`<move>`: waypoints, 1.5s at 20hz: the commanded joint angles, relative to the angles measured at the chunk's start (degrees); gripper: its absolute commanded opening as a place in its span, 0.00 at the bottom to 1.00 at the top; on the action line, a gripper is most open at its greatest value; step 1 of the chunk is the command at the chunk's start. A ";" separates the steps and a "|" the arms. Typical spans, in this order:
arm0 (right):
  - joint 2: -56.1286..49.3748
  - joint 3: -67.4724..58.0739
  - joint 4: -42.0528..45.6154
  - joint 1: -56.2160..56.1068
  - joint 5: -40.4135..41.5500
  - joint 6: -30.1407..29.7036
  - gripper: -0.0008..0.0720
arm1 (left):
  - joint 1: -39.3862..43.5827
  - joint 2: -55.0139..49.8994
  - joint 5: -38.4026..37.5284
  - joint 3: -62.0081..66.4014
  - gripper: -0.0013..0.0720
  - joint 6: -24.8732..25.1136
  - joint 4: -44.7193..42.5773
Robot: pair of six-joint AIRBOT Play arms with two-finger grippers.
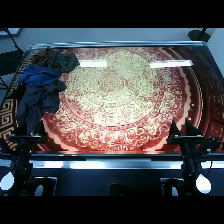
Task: Fold the shirts.
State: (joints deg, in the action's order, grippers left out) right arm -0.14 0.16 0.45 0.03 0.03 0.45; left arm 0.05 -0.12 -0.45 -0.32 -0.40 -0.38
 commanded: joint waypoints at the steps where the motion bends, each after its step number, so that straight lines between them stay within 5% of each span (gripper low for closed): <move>1: -0.02 0.02 -0.02 -0.04 0.00 0.02 0.79 | 0.02 0.02 0.00 -0.09 0.95 -0.02 -0.02; 19: -0.09 -0.02 0.20 -0.04 2.16 0.17 0.79 | 0.02 0.00 -0.39 -0.22 0.95 -0.31 -0.02; 22: -0.09 -0.33 0.20 -0.04 3.45 9.49 0.79 | 0.02 0.00 -0.37 -0.15 0.95 -10.14 -0.02; 25: -0.09 -3.02 0.26 -0.04 5.27 22.03 0.79 | 0.02 0.02 -0.07 1.44 0.95 -13.73 -0.02; 27: -0.09 -5.90 5.22 -0.04 7.78 21.35 0.79 | 0.02 0.00 -0.13 4.04 0.95 -10.80 -0.28; 30: -1.81 -12.37 19.41 -0.04 5.25 21.40 0.79 | 0.02 -1.07 0.07 10.56 0.95 0.66 -0.28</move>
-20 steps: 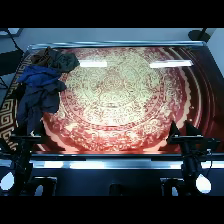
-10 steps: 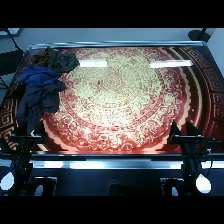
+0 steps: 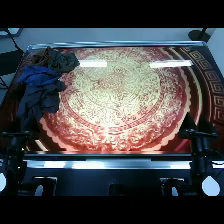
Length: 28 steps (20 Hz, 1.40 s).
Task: Fold the shirts.
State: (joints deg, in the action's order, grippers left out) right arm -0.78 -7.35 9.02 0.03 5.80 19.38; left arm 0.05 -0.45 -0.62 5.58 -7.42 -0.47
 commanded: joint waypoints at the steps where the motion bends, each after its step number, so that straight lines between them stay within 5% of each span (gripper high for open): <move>1: -3.48 -7.67 13.03 -0.04 -2.95 2.47 0.79 | 0.00 -2.23 0.31 7.19 0.95 10.99 -0.20; 8: -35.82 -32.11 32.92 -0.04 -30.10 6.45 0.79 | 0.02 -28.09 0.70 25.51 0.95 15.13 -0.17; 13: -56.72 -51.32 64.83 -0.04 -55.30 46.21 0.79 | 0.04 -45.09 0.68 32.41 0.95 11.61 2.03; 15: -61.02 -54.40 71.56 -0.04 -64.37 54.40 0.79 | 0.70 -48.78 0.68 31.74 0.95 11.30 5.38; 19: -62.29 -54.47 72.50 -0.04 -71.95 57.02 0.79 | 4.22 -53.64 0.70 30.10 0.95 11.30 5.51; 28: -62.29 -54.47 72.48 -0.04 -72.11 56.98 0.79 | 7.54 -59.71 4.81 29.42 0.95 13.68 13.49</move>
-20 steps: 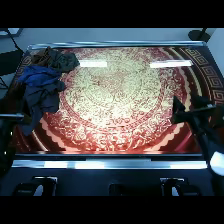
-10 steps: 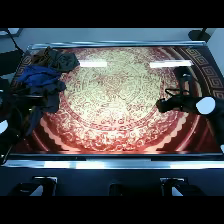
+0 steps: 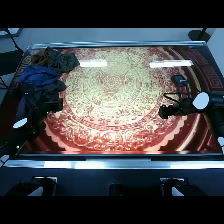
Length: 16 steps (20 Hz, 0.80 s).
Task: Fold the shirts.
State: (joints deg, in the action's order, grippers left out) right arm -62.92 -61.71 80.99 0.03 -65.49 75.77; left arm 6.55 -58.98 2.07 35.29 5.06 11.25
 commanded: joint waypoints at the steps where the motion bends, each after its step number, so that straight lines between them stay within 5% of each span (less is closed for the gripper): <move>1: -0.15 -0.11 0.50 -0.04 -0.76 0.59 0.79 | 1.42 -1.20 3.85 -0.66 0.95 1.22 3.06; 2: -0.15 -0.11 0.50 -0.04 -0.61 0.59 0.79 | 1.79 -1.25 6.12 -1.27 0.95 2.34 5.77; 4: -0.15 -0.11 0.50 -0.04 -0.42 0.57 0.79 | 2.97 -1.25 13.33 -2.51 0.95 12.98 16.46; 8: -0.15 -0.11 0.48 -0.04 -0.33 0.59 0.79 | 6.08 -2.12 42.95 -2.36 0.95 54.05 43.41; 12: -0.15 -0.11 0.02 -0.04 -0.39 0.59 0.79 | 6.03 -2.03 57.27 -2.27 0.95 52.37 56.74; 16: -0.15 -0.11 -2.97 -0.04 -0.37 3.58 0.79 | 6.03 -2.03 60.17 -2.14 0.95 52.37 68.17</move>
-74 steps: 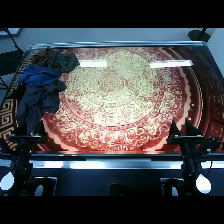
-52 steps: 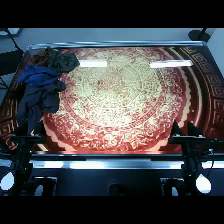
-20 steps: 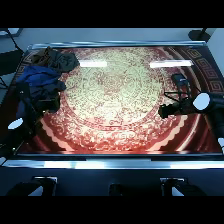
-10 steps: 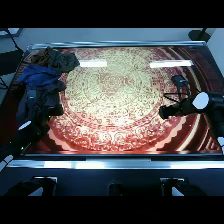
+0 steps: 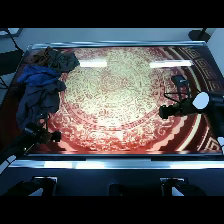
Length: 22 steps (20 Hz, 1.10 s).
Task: Fold the shirts.
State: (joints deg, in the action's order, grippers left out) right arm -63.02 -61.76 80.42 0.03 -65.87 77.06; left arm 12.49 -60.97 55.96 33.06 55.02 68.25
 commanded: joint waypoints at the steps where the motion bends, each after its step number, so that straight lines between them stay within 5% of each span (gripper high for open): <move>1: -0.04 -0.07 -3.76 -0.04 -0.02 3.91 0.79 | 0.09 -0.04 6.73 0.55 0.95 2.40 12.72; 11: -0.04 -0.07 -10.36 -0.04 0.02 7.85 0.79 | -0.15 -0.04 8.44 9.57 0.95 3.80 11.80; 13: -0.04 -0.07 -10.36 -0.04 0.20 7.87 0.79 | -0.15 -0.04 8.41 13.53 0.95 10.99 16.35; 16: -0.04 -0.07 -10.36 -0.04 0.70 10.25 0.80 | -0.83 -0.13 8.17 21.49 0.95 28.55 30.12; 22: -0.04 -0.04 -10.29 -0.04 -0.02 12.17 0.80 | -10.38 -0.59 3.50 25.81 0.95 29.86 28.02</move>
State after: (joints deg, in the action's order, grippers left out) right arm -63.02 -61.76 70.22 0.03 -65.36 88.38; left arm 6.37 -61.49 62.26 57.12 82.00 96.66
